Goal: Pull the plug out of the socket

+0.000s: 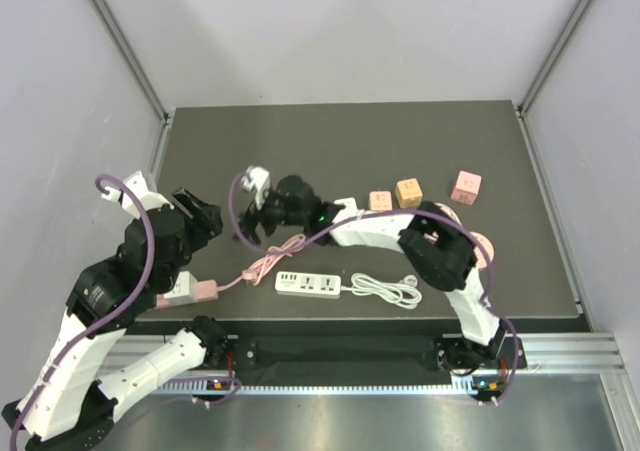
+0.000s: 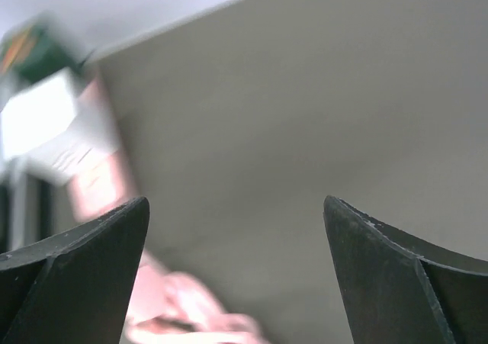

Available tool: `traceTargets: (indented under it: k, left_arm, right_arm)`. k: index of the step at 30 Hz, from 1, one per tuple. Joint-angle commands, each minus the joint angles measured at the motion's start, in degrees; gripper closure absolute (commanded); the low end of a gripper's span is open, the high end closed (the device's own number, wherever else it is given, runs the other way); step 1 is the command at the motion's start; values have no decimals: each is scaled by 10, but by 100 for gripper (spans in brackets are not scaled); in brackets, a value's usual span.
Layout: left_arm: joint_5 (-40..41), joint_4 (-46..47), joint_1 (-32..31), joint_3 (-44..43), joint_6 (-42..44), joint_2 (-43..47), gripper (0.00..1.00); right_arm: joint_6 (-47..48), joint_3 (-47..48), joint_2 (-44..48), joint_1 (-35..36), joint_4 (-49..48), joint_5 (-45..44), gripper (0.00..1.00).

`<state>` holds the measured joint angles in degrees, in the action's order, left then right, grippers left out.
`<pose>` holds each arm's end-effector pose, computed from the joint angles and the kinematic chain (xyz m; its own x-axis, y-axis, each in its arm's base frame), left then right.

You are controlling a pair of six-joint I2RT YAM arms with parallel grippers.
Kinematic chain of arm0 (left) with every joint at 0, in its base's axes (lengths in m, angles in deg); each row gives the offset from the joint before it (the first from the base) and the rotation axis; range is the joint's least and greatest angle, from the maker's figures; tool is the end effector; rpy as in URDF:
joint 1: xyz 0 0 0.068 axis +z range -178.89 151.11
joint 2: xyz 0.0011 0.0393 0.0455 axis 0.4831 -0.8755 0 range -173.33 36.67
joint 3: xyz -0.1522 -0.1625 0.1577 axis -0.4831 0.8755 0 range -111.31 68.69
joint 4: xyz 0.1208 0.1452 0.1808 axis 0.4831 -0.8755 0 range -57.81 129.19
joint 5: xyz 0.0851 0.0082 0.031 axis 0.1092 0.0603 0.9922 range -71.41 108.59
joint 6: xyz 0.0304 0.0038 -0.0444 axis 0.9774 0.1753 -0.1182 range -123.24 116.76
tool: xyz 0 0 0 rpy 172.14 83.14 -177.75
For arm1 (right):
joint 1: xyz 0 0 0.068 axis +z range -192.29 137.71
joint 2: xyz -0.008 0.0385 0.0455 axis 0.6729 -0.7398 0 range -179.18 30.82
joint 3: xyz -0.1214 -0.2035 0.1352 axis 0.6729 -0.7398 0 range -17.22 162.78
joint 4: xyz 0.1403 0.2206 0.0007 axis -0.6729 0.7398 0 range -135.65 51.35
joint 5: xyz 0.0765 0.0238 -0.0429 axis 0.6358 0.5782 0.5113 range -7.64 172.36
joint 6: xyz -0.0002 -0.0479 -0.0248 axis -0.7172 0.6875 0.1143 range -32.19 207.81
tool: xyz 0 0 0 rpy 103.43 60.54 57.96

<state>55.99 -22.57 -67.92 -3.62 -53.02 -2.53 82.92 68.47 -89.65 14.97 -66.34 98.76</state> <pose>0.0739 -0.0321 0.4155 -0.3063 -0.5326 -0.7890 -0.2287 0.8457 -0.4821 0.2588 0.4210 0.2242 -0.2126 -0.1793 -0.9605 -0.9403 0.3048 0.1512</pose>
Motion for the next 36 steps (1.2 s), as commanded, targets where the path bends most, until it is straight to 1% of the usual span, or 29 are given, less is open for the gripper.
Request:
traceTargets:
  k: [1, 3, 4, 7, 8, 12, 13, 17, 19, 23, 28, 29, 32, 34, 36]
  left_arm:
    - [35, -11, 3, -16, 8, -15, 34]
    - [46, -11, 3, -24, 17, -15, 34]
    - [50, -11, 3, -24, 20, -14, 34]
    - [56, -8, 3, -27, 29, -17, 34]
    - [56, -6, 3, -28, 31, -18, 34]
    - [47, -6, 3, -33, 37, -25, 34]
    - [45, -6, 3, -32, 37, -25, 34]
    - [41, -4, 3, -27, 36, -19, 34]
    - [39, -6, 3, -26, 35, -16, 34]
    - [37, -10, 3, -21, 32, -8, 34]
    - [33, -12, 3, -20, 33, -8, 34]
    - [32, -12, 3, -21, 33, -10, 34]
    - [28, -8, 3, -20, 33, -13, 34]
    - [26, -6, 3, -17, 34, -14, 33]
    - [24, -2, 3, -16, 35, -16, 33]
  right_arm:
    - [9, 27, -40, 37, -26, 125, 7]
    - [9, 36, -53, 54, -21, 147, 10]
    - [20, 50, -64, 59, -14, 160, 13]
    - [57, 87, -90, 83, 44, 160, 21]
    - [68, 93, -95, 87, 54, 159, 21]
    - [106, 150, -136, 117, 125, 105, 24]
    - [114, 175, -156, 120, 133, 83, 28]
    - [133, 230, -196, 145, 171, 36, 37]
    - [145, 241, -205, 150, 182, 15, 41]
    - [153, 238, -206, 153, 191, 16, 44]
    - [162, 249, -217, 154, 205, 18, 51]
    - [164, 248, -219, 153, 226, 18, 52]
    - [172, 254, -227, 153, 238, 2, 52]
    - [168, 265, -236, 153, 238, -15, 56]
    - [163, 275, -251, 153, 238, -27, 65]
